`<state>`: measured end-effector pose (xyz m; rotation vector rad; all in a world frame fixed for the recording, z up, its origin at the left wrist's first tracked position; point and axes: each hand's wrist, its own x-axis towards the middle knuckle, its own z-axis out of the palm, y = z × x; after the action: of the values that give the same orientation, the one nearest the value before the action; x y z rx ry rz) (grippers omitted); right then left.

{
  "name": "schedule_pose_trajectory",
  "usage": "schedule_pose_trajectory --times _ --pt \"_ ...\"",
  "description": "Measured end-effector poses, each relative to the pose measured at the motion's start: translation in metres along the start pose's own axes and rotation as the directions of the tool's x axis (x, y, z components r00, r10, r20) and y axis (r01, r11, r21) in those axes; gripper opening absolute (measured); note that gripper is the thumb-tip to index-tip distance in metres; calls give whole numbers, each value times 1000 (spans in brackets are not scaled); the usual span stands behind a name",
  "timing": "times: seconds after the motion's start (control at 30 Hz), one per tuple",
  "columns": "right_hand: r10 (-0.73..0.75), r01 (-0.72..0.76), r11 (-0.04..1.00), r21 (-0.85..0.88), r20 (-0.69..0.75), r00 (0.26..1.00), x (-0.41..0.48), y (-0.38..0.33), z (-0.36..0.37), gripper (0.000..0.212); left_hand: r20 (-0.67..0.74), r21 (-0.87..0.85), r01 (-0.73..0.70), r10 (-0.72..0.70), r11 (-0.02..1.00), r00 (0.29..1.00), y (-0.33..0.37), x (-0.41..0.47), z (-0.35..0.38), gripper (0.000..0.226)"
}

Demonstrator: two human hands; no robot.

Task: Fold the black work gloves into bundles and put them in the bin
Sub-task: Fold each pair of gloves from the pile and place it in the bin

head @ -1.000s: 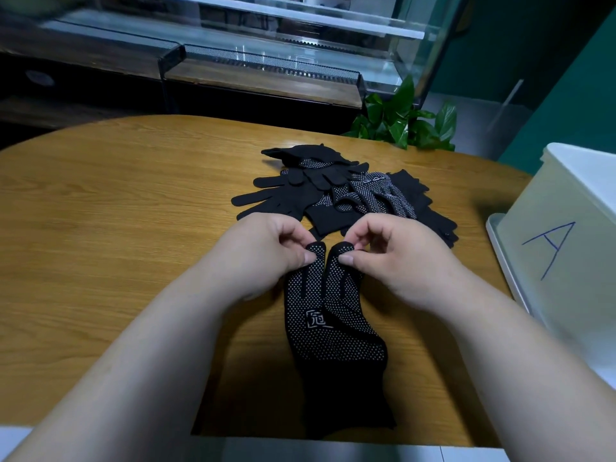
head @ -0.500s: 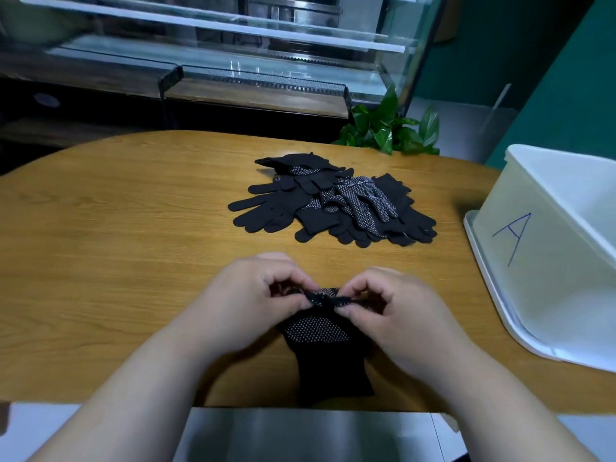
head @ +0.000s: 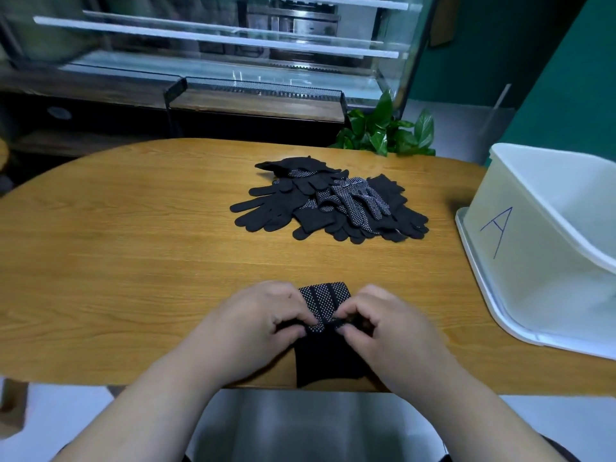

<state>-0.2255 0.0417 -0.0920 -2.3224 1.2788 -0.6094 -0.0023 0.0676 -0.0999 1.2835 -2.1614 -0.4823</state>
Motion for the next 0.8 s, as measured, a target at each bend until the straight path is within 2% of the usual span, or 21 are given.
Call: schedule_pose_trajectory --times 0.2,0.37,0.57,0.8 --pt "-9 9 1000 -6 14 1000 -3 1 1 20 12 -2 -7 7 1000 1000 -5 -1 -1 18" --pt "-6 8 998 -60 40 999 -5 -3 1 12 17 32 -41 40 999 999 -5 -1 -2 19" --pt "-9 13 998 -67 65 998 -7 -4 -2 10 -6 -49 -4 4 999 1000 -5 -2 -8 23" --pt "-50 69 990 -126 151 987 -9 -4 0 13 70 23 -87 85 996 994 -2 -2 -7 28"
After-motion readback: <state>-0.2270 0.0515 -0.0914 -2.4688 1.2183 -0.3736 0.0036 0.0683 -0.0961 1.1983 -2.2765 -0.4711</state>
